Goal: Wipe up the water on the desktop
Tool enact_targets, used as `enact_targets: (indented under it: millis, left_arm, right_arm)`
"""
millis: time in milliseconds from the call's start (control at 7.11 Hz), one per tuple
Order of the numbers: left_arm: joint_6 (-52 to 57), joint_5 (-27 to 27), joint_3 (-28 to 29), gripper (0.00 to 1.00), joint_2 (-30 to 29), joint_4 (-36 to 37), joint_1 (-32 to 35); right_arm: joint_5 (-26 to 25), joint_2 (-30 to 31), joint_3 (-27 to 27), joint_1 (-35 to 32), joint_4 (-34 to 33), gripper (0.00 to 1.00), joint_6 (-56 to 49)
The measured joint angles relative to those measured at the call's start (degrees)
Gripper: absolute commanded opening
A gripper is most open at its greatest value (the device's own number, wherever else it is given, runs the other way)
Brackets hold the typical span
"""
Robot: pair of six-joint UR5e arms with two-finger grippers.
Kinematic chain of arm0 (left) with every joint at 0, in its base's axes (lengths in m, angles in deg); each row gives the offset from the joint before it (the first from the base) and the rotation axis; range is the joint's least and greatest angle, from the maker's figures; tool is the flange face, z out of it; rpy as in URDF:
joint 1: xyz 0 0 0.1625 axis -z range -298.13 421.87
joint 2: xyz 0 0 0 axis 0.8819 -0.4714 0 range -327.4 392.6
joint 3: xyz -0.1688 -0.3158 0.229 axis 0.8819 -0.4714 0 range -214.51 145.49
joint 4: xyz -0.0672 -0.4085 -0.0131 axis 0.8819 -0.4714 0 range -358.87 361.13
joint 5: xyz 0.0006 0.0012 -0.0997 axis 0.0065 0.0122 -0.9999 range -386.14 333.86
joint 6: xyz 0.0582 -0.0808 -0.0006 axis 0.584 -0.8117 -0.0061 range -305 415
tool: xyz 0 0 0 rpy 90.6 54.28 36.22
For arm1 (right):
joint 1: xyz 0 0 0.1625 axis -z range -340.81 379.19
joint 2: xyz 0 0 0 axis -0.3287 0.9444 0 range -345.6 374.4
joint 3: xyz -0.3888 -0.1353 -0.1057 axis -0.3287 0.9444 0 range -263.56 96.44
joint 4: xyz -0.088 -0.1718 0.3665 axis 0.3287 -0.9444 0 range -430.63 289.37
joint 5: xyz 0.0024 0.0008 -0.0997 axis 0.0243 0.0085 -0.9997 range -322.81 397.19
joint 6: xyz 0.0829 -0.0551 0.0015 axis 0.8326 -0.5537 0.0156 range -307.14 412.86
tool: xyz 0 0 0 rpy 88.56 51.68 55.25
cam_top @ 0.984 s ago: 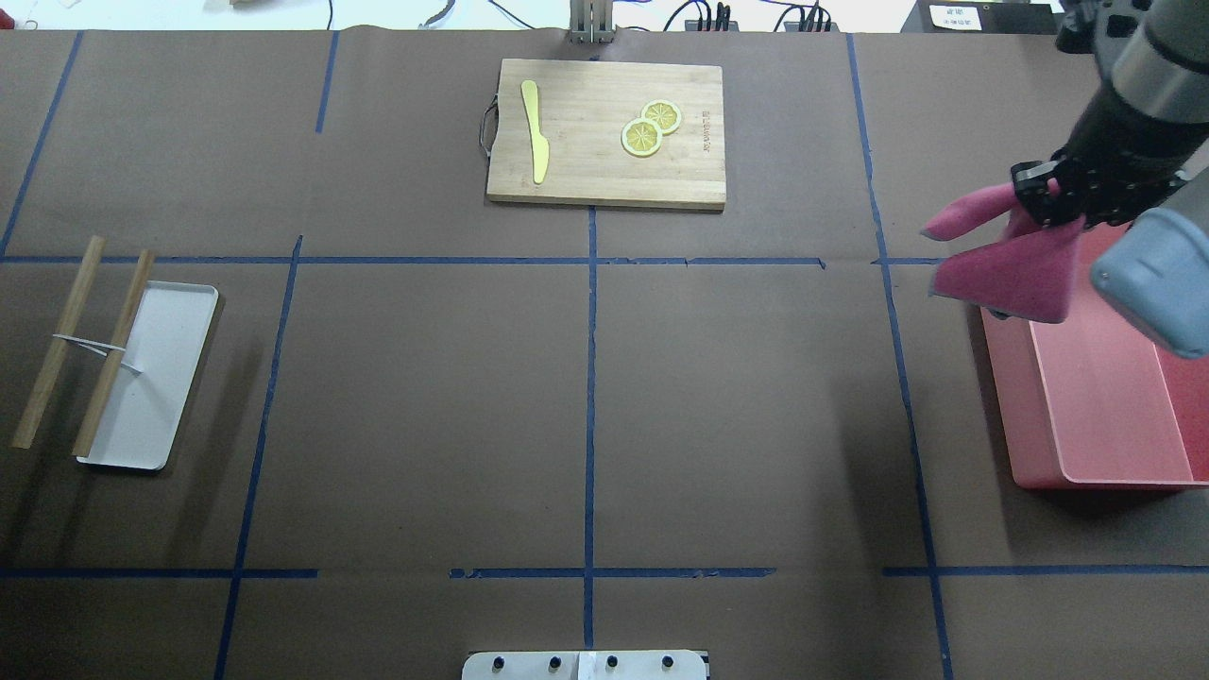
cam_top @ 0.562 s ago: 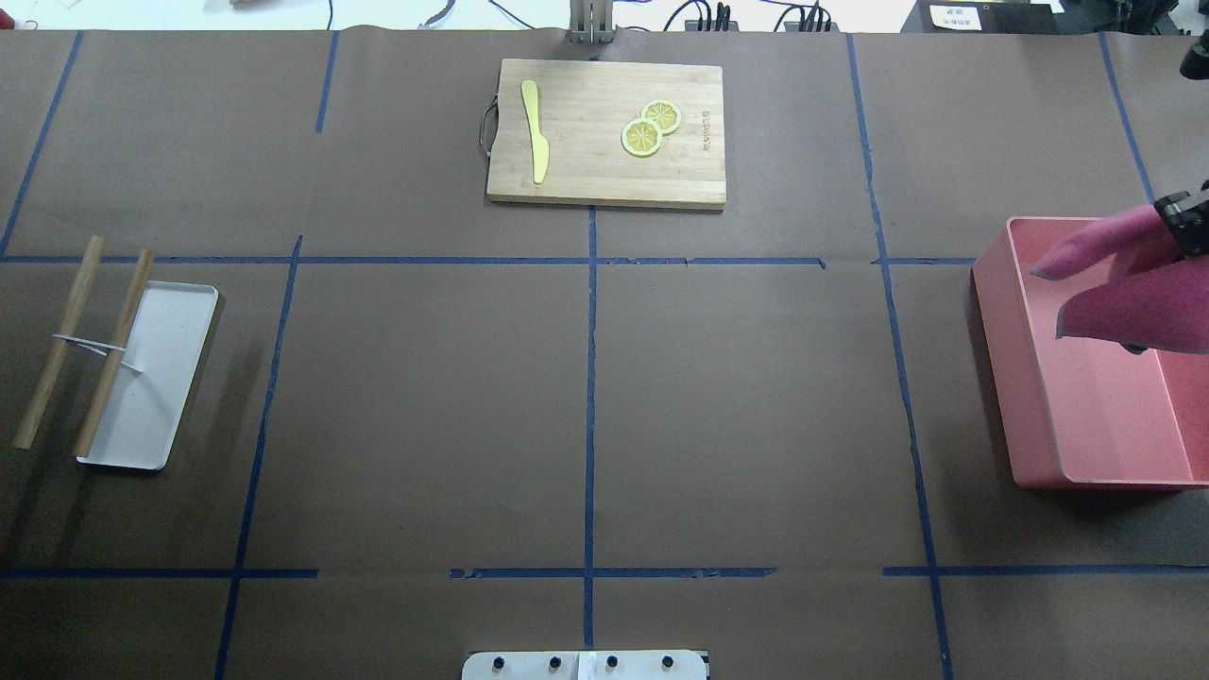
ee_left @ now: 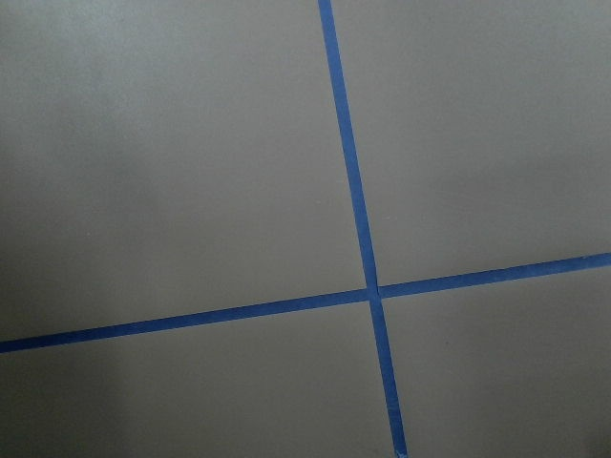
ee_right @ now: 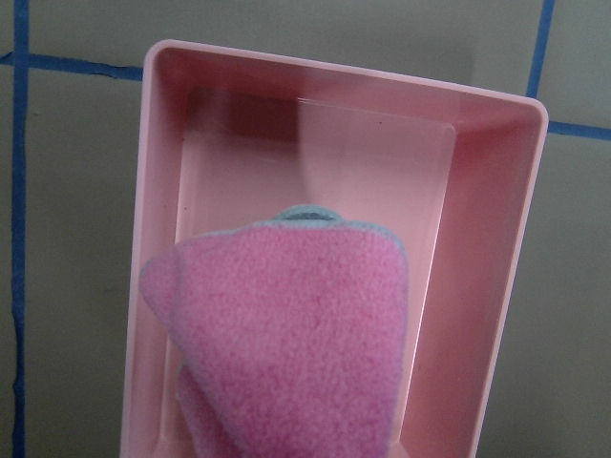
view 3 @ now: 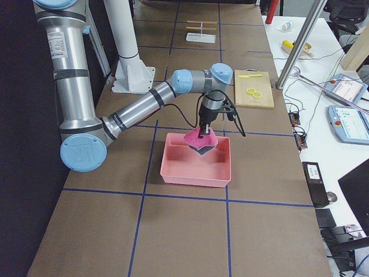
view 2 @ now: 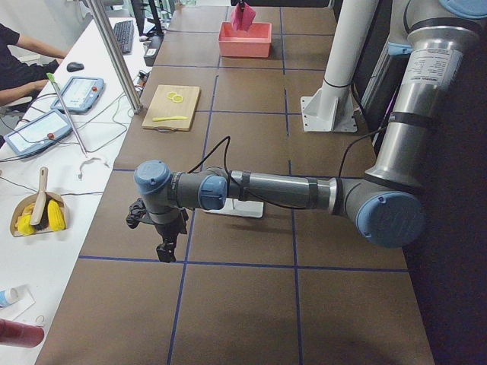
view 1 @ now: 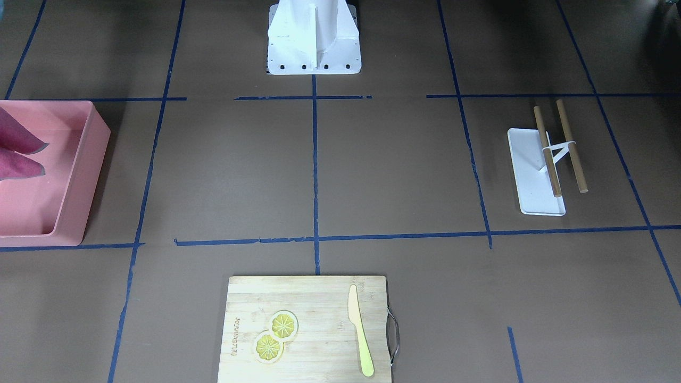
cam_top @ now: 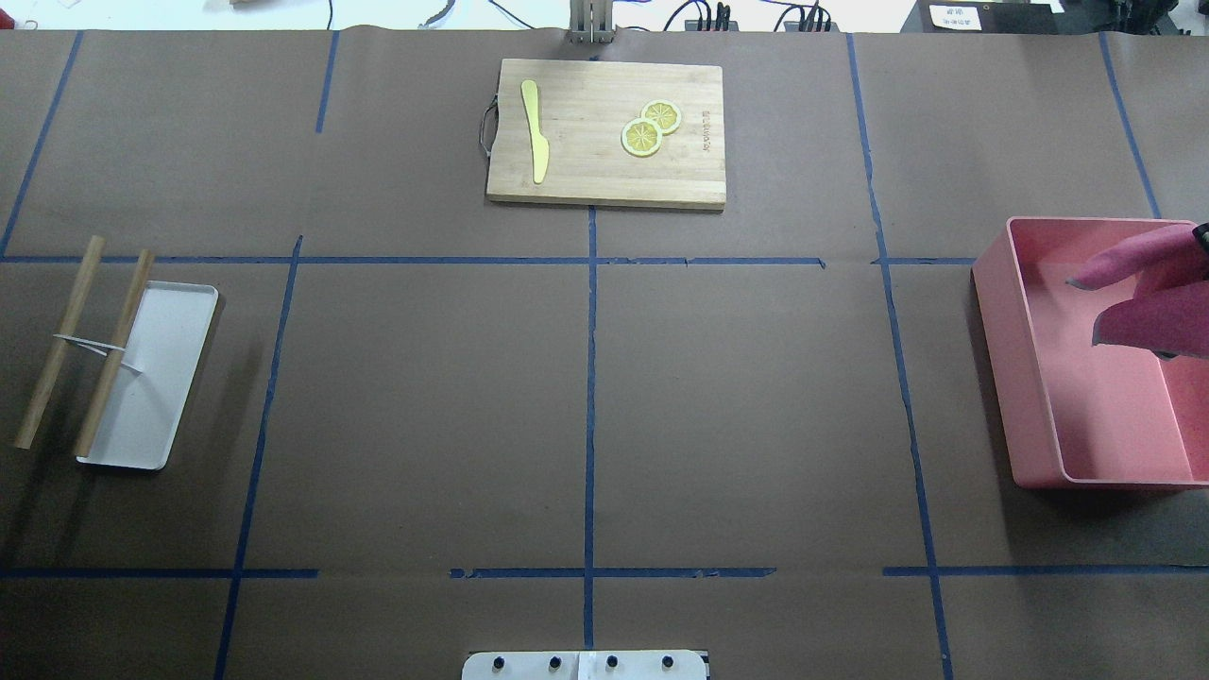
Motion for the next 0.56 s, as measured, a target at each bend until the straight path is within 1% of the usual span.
enact_targets:
  millis: [281, 562]
  left_arm:
    - [0.0, -0.1, 0.2, 1.00, 0.2, -0.1, 0.0]
    - [0.0, -0.1, 0.4, 1.00, 0.3, -0.2, 0.0]
  right_arm:
    - [0.1, 0.3, 1.1, -1.4, 0.5, 1.00, 0.3]
    - [2.5, 1.1, 1.3, -2.5, 0.8, 1.00, 0.2]
